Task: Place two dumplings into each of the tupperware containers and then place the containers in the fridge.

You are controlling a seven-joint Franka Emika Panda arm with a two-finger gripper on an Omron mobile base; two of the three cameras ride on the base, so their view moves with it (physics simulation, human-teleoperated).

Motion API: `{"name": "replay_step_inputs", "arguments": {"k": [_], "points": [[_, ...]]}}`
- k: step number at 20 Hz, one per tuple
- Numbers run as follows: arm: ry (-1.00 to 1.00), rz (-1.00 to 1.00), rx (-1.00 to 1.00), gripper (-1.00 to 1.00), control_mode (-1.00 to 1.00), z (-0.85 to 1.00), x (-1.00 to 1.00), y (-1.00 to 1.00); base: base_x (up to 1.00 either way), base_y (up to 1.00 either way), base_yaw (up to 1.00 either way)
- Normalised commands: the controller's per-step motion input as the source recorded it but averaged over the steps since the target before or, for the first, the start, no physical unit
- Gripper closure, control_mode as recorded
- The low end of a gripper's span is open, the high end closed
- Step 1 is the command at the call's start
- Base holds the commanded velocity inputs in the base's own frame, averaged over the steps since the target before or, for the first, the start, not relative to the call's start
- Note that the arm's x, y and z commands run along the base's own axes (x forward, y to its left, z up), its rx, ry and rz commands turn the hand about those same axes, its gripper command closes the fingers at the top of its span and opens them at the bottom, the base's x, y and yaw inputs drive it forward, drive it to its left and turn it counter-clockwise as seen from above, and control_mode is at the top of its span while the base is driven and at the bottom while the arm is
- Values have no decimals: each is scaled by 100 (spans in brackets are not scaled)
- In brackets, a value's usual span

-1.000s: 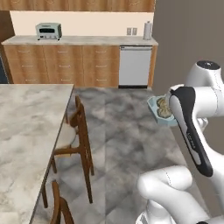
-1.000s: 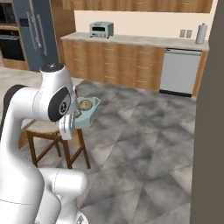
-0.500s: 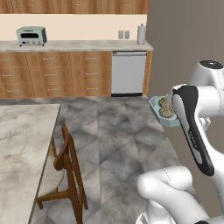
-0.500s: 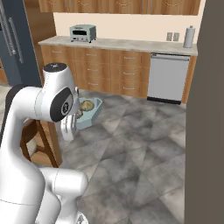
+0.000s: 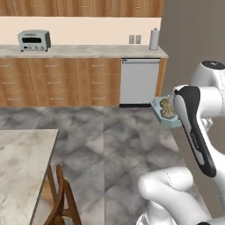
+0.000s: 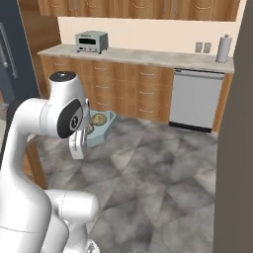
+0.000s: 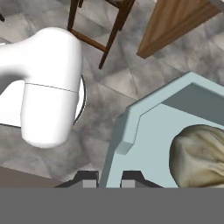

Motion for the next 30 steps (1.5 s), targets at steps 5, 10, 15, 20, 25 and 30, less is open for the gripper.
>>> {"name": "replay_step_inputs", "arguments": {"k": [5,10,15,20,25,30], "points": [[0,0,0,100,100,0,0,0,100,-20,41],[0,0,0,100,100,0,0,0,100,-29,63],[0,0,0,100,100,0,0,0,98,-53,59],[0,0,0,100,100,0,0,0,90,-52,60],[0,0,0,100,100,0,0,0,70,-38,69],[0,0,0,100,100,0,0,0,76,-10,79]]}}
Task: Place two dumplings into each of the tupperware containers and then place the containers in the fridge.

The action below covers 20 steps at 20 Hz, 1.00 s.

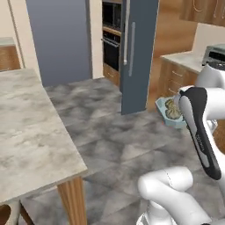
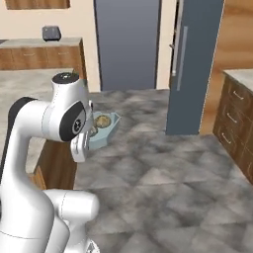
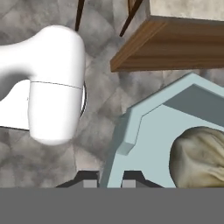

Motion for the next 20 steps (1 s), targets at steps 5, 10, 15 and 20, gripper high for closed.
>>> {"name": "replay_step_inputs", "arguments": {"k": [5,10,15,20], "points": [[0,0,0,100,100,0,0,0,92,-31,63],[0,0,0,100,100,0,0,0,100,-65,1],[0,0,0,100,100,0,0,0,100,2,14],[0,0,0,100,100,0,0,0,100,0,11]]}}
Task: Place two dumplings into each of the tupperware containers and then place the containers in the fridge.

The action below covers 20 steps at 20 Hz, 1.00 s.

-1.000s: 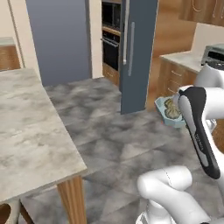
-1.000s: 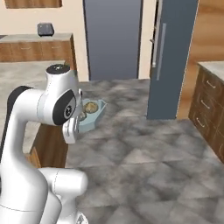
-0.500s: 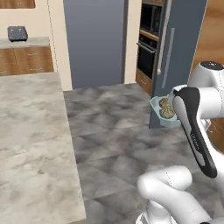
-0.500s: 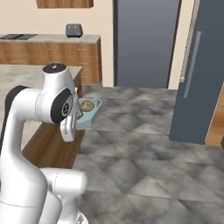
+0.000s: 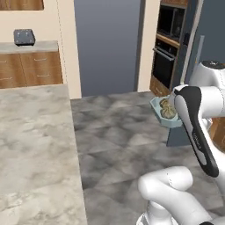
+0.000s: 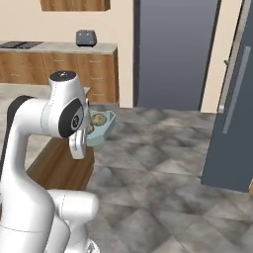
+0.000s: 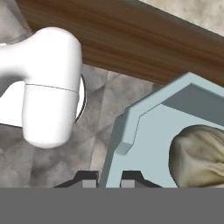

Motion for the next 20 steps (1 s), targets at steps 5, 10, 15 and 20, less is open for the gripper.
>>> {"name": "replay_step_inputs", "arguments": {"k": [5,10,15,20], "points": [[0,0,0,100,100,0,0,0,100,-6,1],[0,0,0,100,100,0,0,0,100,-21,-2],[0,0,0,100,100,0,0,0,100,-21,-24],[0,0,0,100,100,0,0,0,82,5,-57]]}}
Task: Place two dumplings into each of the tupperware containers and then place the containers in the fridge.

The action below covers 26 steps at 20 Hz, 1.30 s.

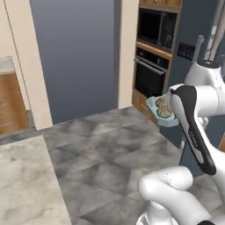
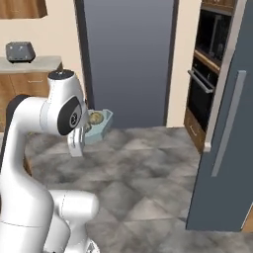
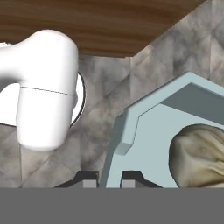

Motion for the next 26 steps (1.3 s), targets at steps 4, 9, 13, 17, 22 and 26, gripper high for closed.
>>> {"name": "replay_step_inputs", "arguments": {"k": [4,9,13,17,22,26], "points": [[0,0,0,100,100,0,0,0,54,50,-77],[0,0,0,100,100,0,0,0,59,62,-76],[0,0,0,100,100,0,0,0,84,91,-50],[0,0,0,100,100,0,0,0,100,100,-4],[0,0,0,100,100,0,0,0,100,44,21],[0,0,0,100,100,0,0,0,97,26,-15]]}}
